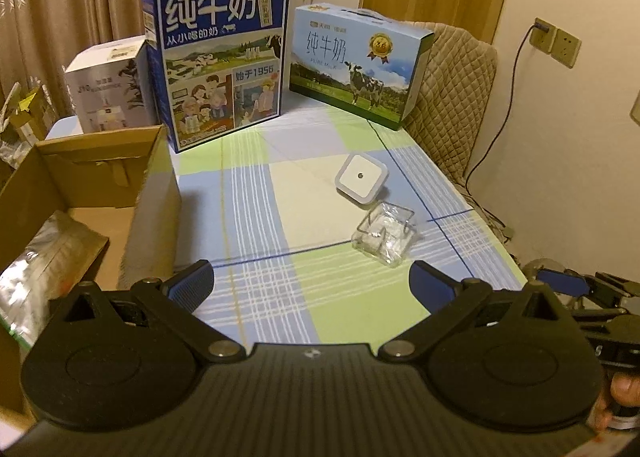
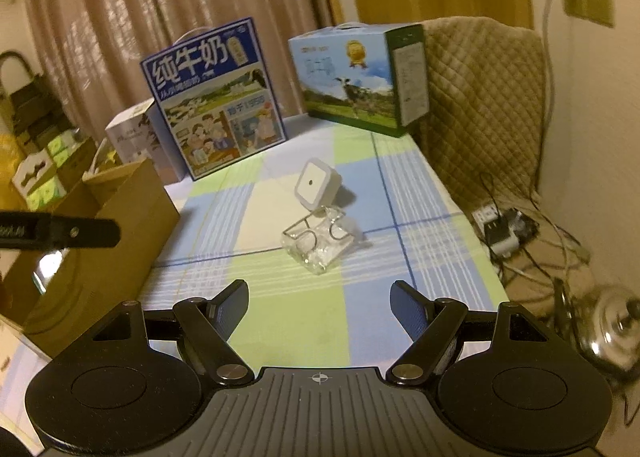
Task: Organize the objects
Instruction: 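Grasp the clear plastic soap dish with the right tool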
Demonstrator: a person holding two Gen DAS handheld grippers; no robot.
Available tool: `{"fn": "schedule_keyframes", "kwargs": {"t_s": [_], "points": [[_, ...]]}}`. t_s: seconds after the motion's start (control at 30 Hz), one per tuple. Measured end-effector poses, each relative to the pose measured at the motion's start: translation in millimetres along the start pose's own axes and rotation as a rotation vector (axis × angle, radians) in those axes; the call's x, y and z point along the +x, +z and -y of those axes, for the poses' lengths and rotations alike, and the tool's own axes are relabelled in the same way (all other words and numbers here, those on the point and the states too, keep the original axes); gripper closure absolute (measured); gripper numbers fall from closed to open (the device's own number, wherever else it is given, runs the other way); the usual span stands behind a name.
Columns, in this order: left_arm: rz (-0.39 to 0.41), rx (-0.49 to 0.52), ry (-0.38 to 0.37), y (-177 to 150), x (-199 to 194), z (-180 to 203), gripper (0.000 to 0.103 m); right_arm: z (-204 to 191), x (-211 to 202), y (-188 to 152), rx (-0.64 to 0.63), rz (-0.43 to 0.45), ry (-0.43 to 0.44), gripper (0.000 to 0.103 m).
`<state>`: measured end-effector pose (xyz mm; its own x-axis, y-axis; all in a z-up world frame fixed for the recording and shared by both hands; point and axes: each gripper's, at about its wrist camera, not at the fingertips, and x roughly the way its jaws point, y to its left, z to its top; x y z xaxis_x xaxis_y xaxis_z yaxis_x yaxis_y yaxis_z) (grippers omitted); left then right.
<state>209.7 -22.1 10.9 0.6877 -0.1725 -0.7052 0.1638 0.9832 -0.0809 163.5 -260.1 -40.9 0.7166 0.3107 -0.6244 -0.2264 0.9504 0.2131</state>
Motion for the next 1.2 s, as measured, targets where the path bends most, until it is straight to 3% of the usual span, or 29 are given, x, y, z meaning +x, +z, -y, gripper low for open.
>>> {"fn": "schedule_keyframes", "kwargs": {"t_s": [0.53, 1.2], "points": [[-0.079, 0.036, 0.020, -6, 112, -13, 0.001, 13, 114, 13, -0.214, -0.029, 0.053, 0.028], [-0.105, -0.019, -0.015, -16, 147, -36, 0.001, 2, 202, 21, -0.404, -0.057, 0.040, 0.022]]}}
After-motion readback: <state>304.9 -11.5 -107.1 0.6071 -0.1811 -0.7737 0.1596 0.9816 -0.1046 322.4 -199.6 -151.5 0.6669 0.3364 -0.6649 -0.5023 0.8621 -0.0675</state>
